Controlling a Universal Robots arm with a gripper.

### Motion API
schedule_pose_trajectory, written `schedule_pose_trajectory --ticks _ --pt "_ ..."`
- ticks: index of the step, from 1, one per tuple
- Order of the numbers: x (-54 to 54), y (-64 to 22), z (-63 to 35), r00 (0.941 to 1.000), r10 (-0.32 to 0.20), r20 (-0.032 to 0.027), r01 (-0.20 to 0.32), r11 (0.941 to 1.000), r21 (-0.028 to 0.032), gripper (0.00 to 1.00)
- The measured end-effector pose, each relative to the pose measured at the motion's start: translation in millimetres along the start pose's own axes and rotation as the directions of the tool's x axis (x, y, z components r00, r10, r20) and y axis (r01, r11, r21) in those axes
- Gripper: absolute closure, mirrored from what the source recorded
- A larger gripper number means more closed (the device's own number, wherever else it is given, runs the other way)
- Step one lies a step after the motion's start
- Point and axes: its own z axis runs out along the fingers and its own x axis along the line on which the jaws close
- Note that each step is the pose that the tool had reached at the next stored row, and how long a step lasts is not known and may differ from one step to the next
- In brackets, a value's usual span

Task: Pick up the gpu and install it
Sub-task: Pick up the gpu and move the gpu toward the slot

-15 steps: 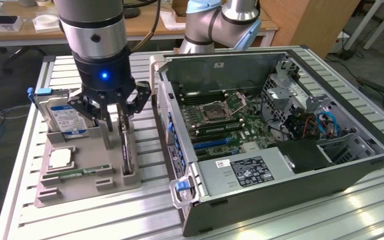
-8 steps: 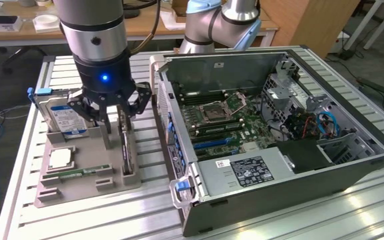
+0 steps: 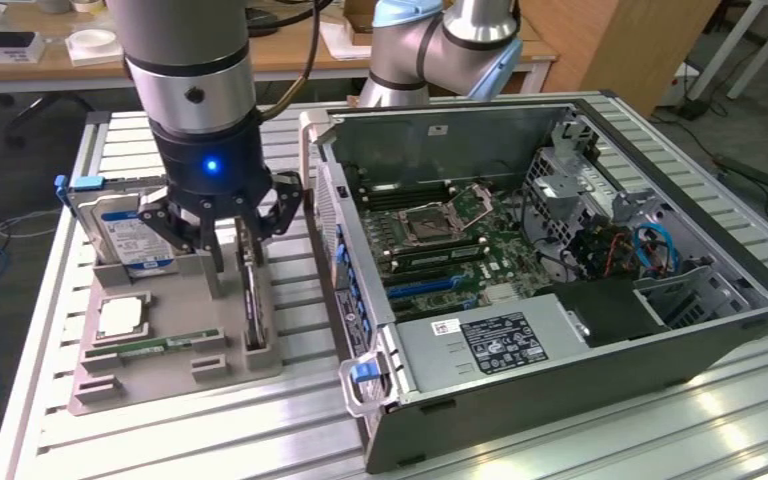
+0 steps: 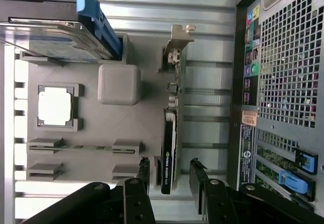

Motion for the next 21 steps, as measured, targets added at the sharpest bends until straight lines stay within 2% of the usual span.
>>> schedule_pose_trajectory --ticks 21 --pt "0.6 -2.0 25.1 1.0000 0.000 0.0015 0.000 1.0000 0.0001 0.55"
